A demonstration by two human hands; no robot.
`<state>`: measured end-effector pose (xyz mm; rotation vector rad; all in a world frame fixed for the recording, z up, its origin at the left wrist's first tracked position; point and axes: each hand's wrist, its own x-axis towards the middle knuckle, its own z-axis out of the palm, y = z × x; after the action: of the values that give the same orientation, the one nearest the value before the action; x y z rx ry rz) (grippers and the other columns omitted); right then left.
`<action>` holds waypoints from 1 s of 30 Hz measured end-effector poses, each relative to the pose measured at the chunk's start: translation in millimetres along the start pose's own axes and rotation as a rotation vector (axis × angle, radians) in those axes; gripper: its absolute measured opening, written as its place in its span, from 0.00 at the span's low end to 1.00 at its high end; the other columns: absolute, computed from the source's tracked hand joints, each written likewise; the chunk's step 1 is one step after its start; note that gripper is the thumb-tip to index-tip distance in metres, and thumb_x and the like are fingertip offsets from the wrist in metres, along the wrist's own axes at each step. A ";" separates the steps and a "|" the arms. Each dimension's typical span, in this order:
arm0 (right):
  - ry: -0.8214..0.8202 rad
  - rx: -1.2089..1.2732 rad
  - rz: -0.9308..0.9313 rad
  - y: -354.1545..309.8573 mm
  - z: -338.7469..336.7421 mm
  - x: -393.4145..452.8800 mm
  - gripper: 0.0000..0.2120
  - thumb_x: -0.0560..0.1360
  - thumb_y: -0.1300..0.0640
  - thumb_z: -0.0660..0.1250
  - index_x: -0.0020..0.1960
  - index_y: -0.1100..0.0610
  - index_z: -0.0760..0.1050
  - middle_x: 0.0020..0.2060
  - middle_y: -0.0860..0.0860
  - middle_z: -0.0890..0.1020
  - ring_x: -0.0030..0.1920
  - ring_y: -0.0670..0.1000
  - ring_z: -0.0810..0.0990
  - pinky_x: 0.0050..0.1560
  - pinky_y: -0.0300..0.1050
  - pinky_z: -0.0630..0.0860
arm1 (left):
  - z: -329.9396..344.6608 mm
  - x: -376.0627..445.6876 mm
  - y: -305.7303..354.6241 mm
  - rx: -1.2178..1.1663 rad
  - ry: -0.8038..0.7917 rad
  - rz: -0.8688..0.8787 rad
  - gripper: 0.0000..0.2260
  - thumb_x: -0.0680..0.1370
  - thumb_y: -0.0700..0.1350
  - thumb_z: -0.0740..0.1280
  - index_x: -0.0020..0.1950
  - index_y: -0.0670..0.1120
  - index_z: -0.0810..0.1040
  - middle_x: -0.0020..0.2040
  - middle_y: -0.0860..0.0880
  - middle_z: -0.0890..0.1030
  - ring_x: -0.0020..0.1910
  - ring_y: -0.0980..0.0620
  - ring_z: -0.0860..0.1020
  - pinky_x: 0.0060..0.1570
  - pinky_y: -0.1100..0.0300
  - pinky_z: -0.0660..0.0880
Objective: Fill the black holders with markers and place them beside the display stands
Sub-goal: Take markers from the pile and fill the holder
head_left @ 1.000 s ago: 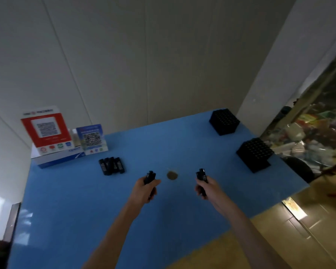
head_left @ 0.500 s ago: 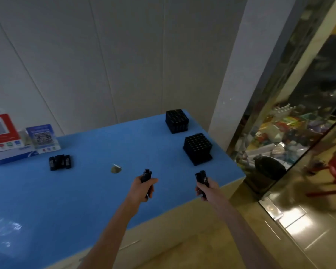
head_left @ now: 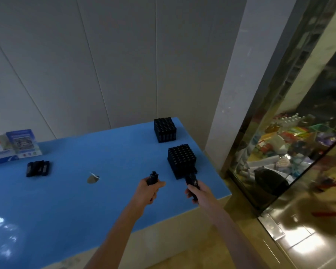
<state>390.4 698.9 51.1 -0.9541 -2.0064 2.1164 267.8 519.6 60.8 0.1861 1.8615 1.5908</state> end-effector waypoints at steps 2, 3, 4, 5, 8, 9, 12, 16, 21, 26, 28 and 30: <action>-0.012 -0.012 0.007 -0.5 -5.0 12.4 0.05 0.82 0.62 0.62 0.56 0.60 0.74 0.40 0.53 0.81 0.37 0.47 0.79 0.34 0.39 0.72 | 12.9 10.0 3.7 -0.012 0.000 -0.011 0.08 0.76 0.43 0.74 0.47 0.43 0.75 0.28 0.50 0.67 0.24 0.55 0.64 0.24 0.61 0.60; -0.030 -0.024 0.015 -1.4 -6.6 17.5 0.05 0.82 0.61 0.62 0.56 0.60 0.75 0.40 0.52 0.82 0.37 0.47 0.79 0.35 0.39 0.73 | 18.9 14.3 4.9 -0.017 0.006 -0.018 0.08 0.76 0.44 0.74 0.48 0.43 0.77 0.28 0.50 0.67 0.24 0.55 0.64 0.24 0.61 0.60; -0.051 -0.034 0.022 -3.0 -8.3 22.8 0.05 0.81 0.61 0.63 0.56 0.60 0.75 0.40 0.52 0.82 0.38 0.47 0.80 0.36 0.40 0.73 | 24.5 19.5 6.7 -0.026 0.017 -0.021 0.08 0.76 0.44 0.74 0.49 0.43 0.78 0.28 0.50 0.67 0.24 0.55 0.64 0.23 0.61 0.60; -0.071 -0.041 0.021 -4.3 -9.7 28.7 0.06 0.81 0.61 0.63 0.56 0.60 0.75 0.41 0.52 0.83 0.39 0.47 0.80 0.37 0.40 0.73 | 29.3 24.4 8.7 -0.035 0.027 -0.019 0.08 0.76 0.44 0.74 0.50 0.42 0.80 0.27 0.51 0.67 0.23 0.55 0.63 0.23 0.61 0.59; -0.143 -0.066 -0.004 -11.4 -12.5 44.8 0.06 0.81 0.60 0.65 0.56 0.57 0.77 0.42 0.52 0.84 0.41 0.48 0.81 0.38 0.40 0.74 | 41.2 37.9 12.8 -0.024 0.045 -0.010 0.09 0.75 0.46 0.75 0.51 0.44 0.82 0.25 0.52 0.66 0.22 0.55 0.62 0.23 0.61 0.59; -0.163 -0.071 -0.007 -14.6 -12.8 48.4 0.06 0.80 0.60 0.65 0.57 0.56 0.78 0.43 0.52 0.84 0.42 0.48 0.82 0.39 0.40 0.75 | 44.0 41.5 12.8 -0.018 0.056 -0.009 0.08 0.75 0.47 0.75 0.51 0.45 0.83 0.25 0.52 0.66 0.22 0.55 0.62 0.23 0.61 0.59; -0.218 -0.082 -0.018 -17.5 -13.9 55.7 0.07 0.80 0.59 0.66 0.57 0.55 0.80 0.44 0.52 0.86 0.44 0.49 0.83 0.42 0.42 0.76 | 51.1 46.9 13.6 -0.003 0.080 -0.009 0.08 0.74 0.47 0.76 0.50 0.46 0.84 0.24 0.52 0.67 0.21 0.55 0.62 0.22 0.62 0.59; -0.302 -0.108 -0.042 -24.2 -16.2 67.7 0.08 0.80 0.58 0.66 0.56 0.55 0.81 0.47 0.53 0.86 0.47 0.51 0.85 0.45 0.43 0.79 | 57.8 55.4 15.7 -0.004 0.139 -0.015 0.10 0.73 0.46 0.77 0.51 0.45 0.83 0.23 0.53 0.71 0.20 0.56 0.66 0.21 0.63 0.63; -0.381 -0.122 -0.056 -26.7 -16.5 89.3 0.08 0.81 0.58 0.65 0.57 0.58 0.81 0.50 0.56 0.85 0.52 0.52 0.84 0.52 0.46 0.82 | 58.0 57.6 16.7 -0.026 0.248 0.001 0.09 0.73 0.44 0.77 0.50 0.42 0.83 0.28 0.53 0.78 0.20 0.62 0.70 0.23 0.71 0.65; -0.230 -0.160 -0.152 -32.8 -25.6 116.2 0.05 0.81 0.58 0.65 0.52 0.53 0.80 0.43 0.52 0.84 0.44 0.48 0.83 0.43 0.37 0.76 | 35.5 57.6 17.2 -0.074 0.391 -0.030 0.11 0.73 0.43 0.77 0.52 0.40 0.83 0.26 0.53 0.72 0.19 0.60 0.66 0.21 0.67 0.63; -0.223 -0.215 -0.155 -31.5 -31.2 125.1 0.08 0.82 0.52 0.62 0.57 0.53 0.77 0.39 0.49 0.80 0.39 0.47 0.78 0.41 0.38 0.73 | 24.3 57.5 13.6 -0.071 0.440 -0.041 0.11 0.73 0.44 0.77 0.53 0.41 0.84 0.26 0.53 0.72 0.19 0.58 0.66 0.22 0.65 0.63; -0.233 -0.275 -0.175 -27.9 -34.7 132.4 0.20 0.80 0.39 0.59 0.66 0.50 0.70 0.37 0.42 0.72 0.37 0.41 0.71 0.45 0.40 0.69 | 15.6 57.4 10.2 -0.069 0.476 -0.043 0.11 0.72 0.44 0.78 0.52 0.41 0.84 0.24 0.53 0.72 0.19 0.58 0.66 0.22 0.65 0.63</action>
<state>290.5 793.8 28.1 -0.5519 -2.4405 1.9723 229.7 564.3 47.1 -0.2870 2.1351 1.7763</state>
